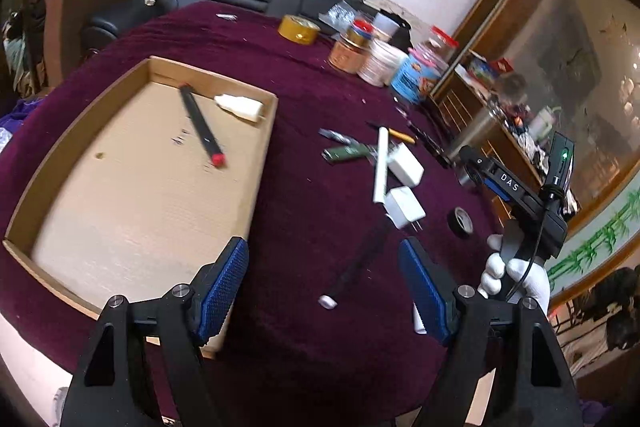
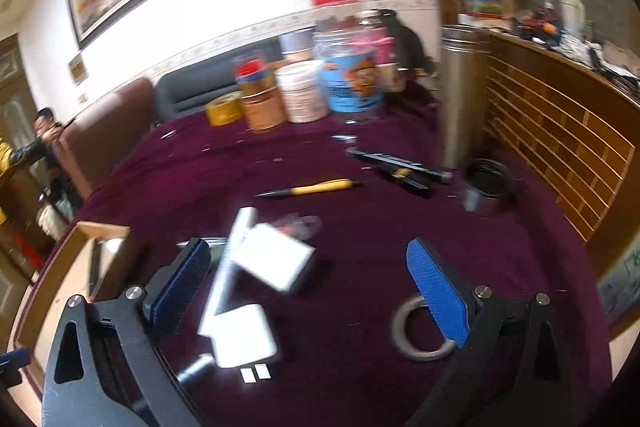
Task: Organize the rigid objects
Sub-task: 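Grasp the green marker with the left gripper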
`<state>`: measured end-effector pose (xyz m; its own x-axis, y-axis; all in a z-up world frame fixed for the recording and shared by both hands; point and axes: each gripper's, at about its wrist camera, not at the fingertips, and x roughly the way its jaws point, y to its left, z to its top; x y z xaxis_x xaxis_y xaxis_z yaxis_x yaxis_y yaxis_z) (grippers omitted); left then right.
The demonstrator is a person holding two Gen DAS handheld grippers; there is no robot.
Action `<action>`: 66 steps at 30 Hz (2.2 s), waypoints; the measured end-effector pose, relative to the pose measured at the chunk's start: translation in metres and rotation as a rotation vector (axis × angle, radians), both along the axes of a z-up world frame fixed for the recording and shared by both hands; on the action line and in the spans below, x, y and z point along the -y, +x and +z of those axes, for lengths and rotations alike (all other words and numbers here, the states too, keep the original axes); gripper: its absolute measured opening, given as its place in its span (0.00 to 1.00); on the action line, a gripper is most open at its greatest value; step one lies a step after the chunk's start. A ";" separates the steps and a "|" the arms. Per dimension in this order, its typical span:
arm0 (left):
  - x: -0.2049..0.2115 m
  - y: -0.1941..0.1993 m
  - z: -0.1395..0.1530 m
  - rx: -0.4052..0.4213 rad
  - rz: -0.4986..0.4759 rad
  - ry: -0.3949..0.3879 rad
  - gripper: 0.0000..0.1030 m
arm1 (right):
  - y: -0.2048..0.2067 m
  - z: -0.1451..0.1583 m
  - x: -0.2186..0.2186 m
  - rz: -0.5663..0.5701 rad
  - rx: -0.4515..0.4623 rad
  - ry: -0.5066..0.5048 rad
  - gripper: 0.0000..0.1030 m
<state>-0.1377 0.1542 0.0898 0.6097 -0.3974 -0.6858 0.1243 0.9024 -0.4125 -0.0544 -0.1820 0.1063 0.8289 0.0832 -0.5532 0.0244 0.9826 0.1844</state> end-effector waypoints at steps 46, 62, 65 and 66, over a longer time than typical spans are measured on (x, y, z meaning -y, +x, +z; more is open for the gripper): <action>0.108 0.175 -0.047 0.014 -0.186 0.351 0.70 | 0.013 -0.036 0.049 -0.189 -0.011 -0.056 0.96; 0.128 0.183 -0.075 -0.065 -0.302 0.378 0.16 | 0.018 -0.039 0.046 -0.174 -0.036 -0.055 0.96; 0.130 0.185 -0.080 -0.075 -0.272 0.386 0.20 | 0.018 -0.039 0.046 -0.173 -0.038 -0.055 0.96; 0.133 0.187 -0.082 -0.062 -0.263 0.396 0.24 | 0.018 -0.039 0.046 -0.174 -0.037 -0.053 0.96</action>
<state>0.0492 0.0209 0.0076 0.4765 -0.2339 -0.8475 0.3554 0.9330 -0.0576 -0.0369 -0.2285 0.0673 0.8071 -0.0900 -0.5836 0.2008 0.9712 0.1280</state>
